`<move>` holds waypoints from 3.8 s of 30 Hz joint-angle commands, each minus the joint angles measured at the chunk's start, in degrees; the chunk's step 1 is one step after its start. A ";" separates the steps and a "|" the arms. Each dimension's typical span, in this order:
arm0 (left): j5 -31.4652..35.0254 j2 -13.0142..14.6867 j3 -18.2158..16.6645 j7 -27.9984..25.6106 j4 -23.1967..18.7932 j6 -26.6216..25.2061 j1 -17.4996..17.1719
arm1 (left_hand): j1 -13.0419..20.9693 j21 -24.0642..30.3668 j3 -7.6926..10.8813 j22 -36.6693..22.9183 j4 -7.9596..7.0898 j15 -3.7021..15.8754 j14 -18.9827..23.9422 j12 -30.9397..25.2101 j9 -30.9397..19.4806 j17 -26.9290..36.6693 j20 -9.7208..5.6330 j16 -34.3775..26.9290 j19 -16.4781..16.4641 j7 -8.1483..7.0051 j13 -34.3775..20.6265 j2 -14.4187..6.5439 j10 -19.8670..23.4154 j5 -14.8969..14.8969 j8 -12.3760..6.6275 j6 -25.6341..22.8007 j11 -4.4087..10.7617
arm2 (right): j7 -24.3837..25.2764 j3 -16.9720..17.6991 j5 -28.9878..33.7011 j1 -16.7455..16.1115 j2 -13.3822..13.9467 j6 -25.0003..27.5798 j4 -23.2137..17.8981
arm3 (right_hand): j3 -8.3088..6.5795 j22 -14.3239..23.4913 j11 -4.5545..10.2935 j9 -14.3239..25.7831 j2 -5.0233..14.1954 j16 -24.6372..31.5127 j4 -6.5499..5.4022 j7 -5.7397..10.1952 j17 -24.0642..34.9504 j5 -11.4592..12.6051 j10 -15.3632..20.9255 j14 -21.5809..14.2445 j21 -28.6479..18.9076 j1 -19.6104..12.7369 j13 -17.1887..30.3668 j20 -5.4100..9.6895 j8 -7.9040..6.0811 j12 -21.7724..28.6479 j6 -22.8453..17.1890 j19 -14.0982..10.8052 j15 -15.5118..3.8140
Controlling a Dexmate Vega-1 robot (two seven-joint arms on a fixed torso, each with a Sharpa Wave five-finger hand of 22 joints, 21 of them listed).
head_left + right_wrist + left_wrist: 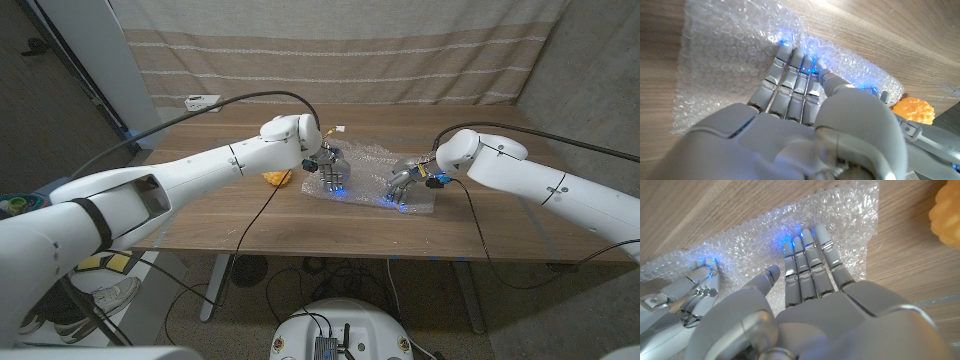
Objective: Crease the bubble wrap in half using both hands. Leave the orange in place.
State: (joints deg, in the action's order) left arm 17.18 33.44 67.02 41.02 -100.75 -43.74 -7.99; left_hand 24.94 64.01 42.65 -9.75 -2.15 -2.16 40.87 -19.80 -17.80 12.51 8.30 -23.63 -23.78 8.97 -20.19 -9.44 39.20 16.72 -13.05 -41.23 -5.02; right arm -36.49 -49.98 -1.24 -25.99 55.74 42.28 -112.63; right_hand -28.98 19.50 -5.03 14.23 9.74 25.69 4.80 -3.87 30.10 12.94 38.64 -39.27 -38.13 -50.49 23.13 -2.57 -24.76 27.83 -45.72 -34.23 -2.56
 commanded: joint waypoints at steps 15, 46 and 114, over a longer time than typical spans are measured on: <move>18.66 8.36 -6.03 -19.21 -17.36 2.31 -15.46 | -3.10 -15.86 -4.38 -0.28 6.64 -4.24 -30.91 10.02 6.30 -0.34 3.51 12.26 24.91 -11.42 4.67 -0.17 -30.86 -5.33 3.44 32.55 1.98 | 10.69 8.89 -4.33 -8.49 5.29 -1.14 -8.35 | -1.79 -4.44 0.19 -0.94 -0.32 -2.03 -0.01 0.09 -2.12 -0.69 -0.28 0.00 1.72 1.64 -1.60 -2.01 0.89 -0.79 -0.49 5.03 -0.18; 27.87 0.57 -3.81 -7.24 -3.32 9.91 -15.47 | -14.20 -27.53 -8.72 -0.09 -5.42 -2.89 -51.17 9.18 7.51 -1.48 1.77 12.97 36.69 -11.28 9.56 -2.50 -47.80 -5.47 3.08 45.34 3.78 | 42.29 25.89 -3.16 -33.54 10.27 -13.88 -16.30 | 2.79 -9.07 3.46 -2.62 -6.23 -13.81 2.78 5.78 -4.33 -2.44 -22.60 23.49 9.19 9.59 -7.30 -4.33 12.73 -15.23 21.29 20.26 3.22; 9.36 -0.27 -5.13 -2.37 2.95 15.52 -10.97 | -19.32 -29.25 -9.05 -0.07 -4.44 -2.28 -45.76 7.93 7.64 -2.59 1.89 12.46 24.34 -10.64 9.75 3.97 -46.48 -5.28 2.29 46.11 2.72 | 79.04 4.72 56.43 -26.66 -7.94 -14.91 11.76 | -0.27 -8.68 8.43 -3.81 -2.02 -1.81 4.39 5.35 -13.60 -1.83 3.80 4.96 13.51 -10.41 -11.60 3.82 -4.36 -1.24 -9.58 3.62 -9.08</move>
State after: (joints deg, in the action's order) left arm 27.50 31.93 61.70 38.29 -95.47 -26.77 -18.62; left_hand 5.40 34.53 33.47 -2.12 -7.45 -2.42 -6.96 -11.65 -10.09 9.91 8.78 -10.98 14.79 -2.74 -10.27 -5.74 -7.31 11.66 -10.38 4.87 -1.20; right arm 27.70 -48.43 49.19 -53.71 48.40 36.59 -105.97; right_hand -28.64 10.55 3.47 10.45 7.73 24.43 8.95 1.74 16.49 11.02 41.67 -34.61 -24.40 -60.63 11.44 1.02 -29.41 26.31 -54.49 -30.74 -3.18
